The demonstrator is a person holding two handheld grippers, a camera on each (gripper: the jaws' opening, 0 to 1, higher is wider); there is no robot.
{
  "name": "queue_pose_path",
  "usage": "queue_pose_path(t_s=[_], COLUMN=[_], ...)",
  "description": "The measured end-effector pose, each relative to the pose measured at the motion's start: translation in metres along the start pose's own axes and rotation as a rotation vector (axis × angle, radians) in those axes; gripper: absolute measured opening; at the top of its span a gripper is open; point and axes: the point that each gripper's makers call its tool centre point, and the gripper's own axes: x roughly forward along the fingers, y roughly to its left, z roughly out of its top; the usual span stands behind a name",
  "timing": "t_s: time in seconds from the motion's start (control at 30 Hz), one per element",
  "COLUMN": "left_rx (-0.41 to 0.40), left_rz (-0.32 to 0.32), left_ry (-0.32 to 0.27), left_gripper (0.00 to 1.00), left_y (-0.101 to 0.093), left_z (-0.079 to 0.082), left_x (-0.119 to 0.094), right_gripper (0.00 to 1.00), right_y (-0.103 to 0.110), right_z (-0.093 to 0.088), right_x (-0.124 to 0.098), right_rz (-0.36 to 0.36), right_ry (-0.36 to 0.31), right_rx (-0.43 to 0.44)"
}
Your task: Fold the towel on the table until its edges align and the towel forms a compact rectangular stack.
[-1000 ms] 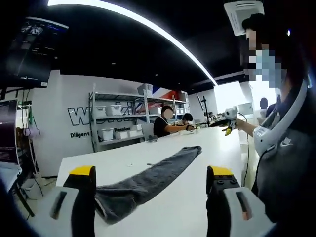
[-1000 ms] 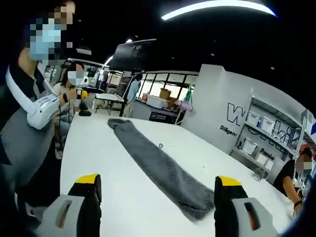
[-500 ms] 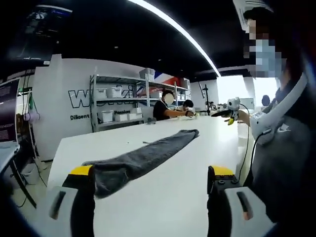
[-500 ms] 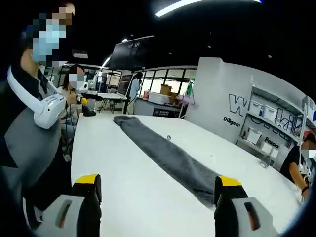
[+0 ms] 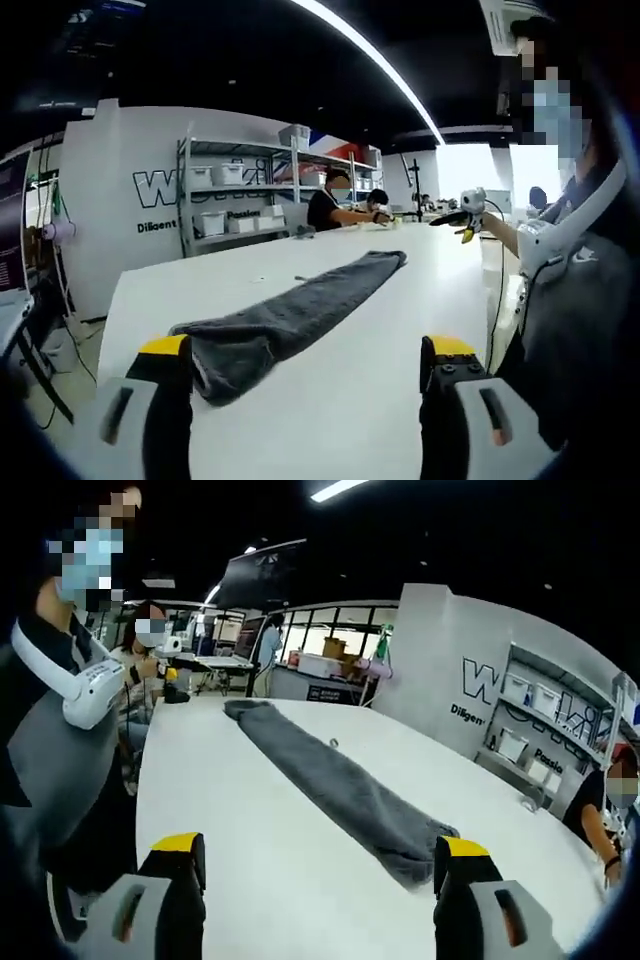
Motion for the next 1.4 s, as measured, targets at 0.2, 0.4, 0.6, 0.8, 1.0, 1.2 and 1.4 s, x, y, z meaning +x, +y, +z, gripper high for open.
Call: queue_pose_path(t_s=[0.2, 0.4, 0.6, 0.8, 1.0, 1.2, 1.4], left_rx=[-0.017, -0.039, -0.075, -0.099, -0.143, -0.174, -0.182], left_rz=[-0.04, -0.069, -0.072, -0.105, -0.102, -0.113, -0.128], left_ry=[0.081, 0.167, 0.211, 0.237, 0.264, 0.268, 0.282], left_gripper=[0.94, 0.83, 0.75, 0.66, 0.61, 0.5, 0.42], left_y=[0.029, 0.054, 0.068, 0.075, 0.077, 0.075, 0.072], left_z=[-0.015, -0.041, -0.063, -0.081, -0.097, -0.101, -0.105], left_x=[0.011, 0.025, 0.039, 0.057, 0.067, 0.07, 0.07], right_gripper=[0.97, 0.91, 0.84, 0.8, 0.73, 0.62, 0.52], right_y=[-0.03, -0.061, -0.074, -0.082, -0.086, -0.09, -0.106], right_z=[-0.012, -0.034, -0.053, -0.072, -0.082, -0.092, -0.092], right_x=[0.007, 0.018, 0.035, 0.055, 0.068, 0.071, 0.073], right_rz=[0.001, 0.006, 0.017, 0.043, 0.025, 0.011, -0.039], right_ry=[0.032, 0.04, 0.056, 0.083, 0.108, 0.129, 0.084], right_rx=[0.023, 0.112, 0.152, 0.176, 0.191, 0.189, 0.231])
